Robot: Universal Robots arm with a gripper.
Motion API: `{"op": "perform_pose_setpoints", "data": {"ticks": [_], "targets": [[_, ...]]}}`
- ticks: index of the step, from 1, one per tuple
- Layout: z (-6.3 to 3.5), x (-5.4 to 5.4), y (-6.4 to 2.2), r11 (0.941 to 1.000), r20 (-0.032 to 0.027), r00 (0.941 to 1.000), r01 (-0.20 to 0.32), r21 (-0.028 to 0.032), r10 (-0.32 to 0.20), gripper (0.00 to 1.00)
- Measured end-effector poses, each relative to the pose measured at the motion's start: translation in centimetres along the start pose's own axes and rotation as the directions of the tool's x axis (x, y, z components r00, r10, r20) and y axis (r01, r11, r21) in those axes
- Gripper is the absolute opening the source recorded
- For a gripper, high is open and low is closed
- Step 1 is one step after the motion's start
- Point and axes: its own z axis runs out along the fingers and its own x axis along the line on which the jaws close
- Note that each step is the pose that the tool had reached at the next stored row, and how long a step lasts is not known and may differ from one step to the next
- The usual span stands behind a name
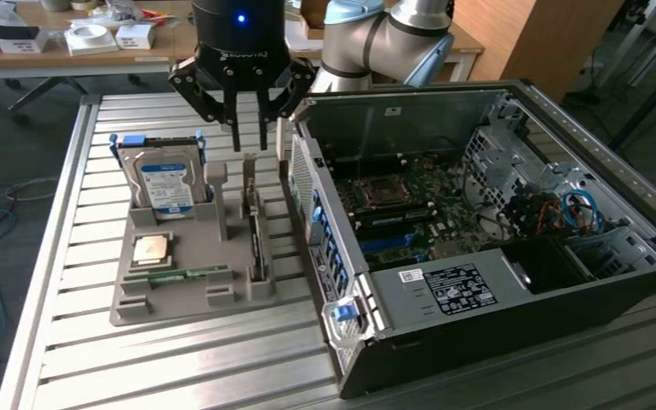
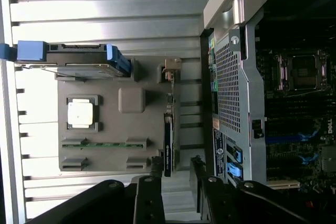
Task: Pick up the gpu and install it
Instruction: 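Pick up the gpu and move the gpu toward the slot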
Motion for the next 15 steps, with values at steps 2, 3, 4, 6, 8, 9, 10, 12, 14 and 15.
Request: {"op": "perform_pose_setpoints", "data": {"ticks": [2, 3, 4, 6, 8, 9, 10, 12, 14, 15], "targets": [[0.00, 0.00, 0.00, 1.0000, 0.0000, 1.0000, 0.000, 0.0000, 0.000, 0.42], [0.00, 0.00, 0.00, 1.0000, 0.0000, 1.0000, 0.000, 0.0001, 0.000, 0.42], [0.00, 0.00, 0.00, 1.0000, 0.0000, 1.0000, 0.000, 0.0000, 0.000, 0.42], [0.00, 0.00, 0.00, 1.0000, 0.0000, 1.0000, 0.000, 0.0000, 0.000, 0.42], [0.00, 0.00, 0.00, 1.0000, 0.0000, 1.0000, 0.000, 0.0000, 0.000, 0.42], [0.00, 0.00, 0.00, 1.0000, 0.0000, 1.0000, 0.000, 0.0000, 0.000, 0.42], [0.00, 0.00, 0.00, 1.0000, -0.0001, 1.0000, 0.000, 0.0000, 0.000, 0.42], [0.06, 0.00, 0.00, 1.0000, 0.0000, 1.0000, 0.000, 0.0000, 0.000, 0.42], [0.15, 0.00, -0.01, 1.0000, 0.0000, 1.0000, 0.000, 0.0000, 0.000, 0.42], [0.21, 0.00, -0.01, 1.0000, 0.0000, 1.0000, 0.000, 0.0000, 0.000, 0.42]]}}
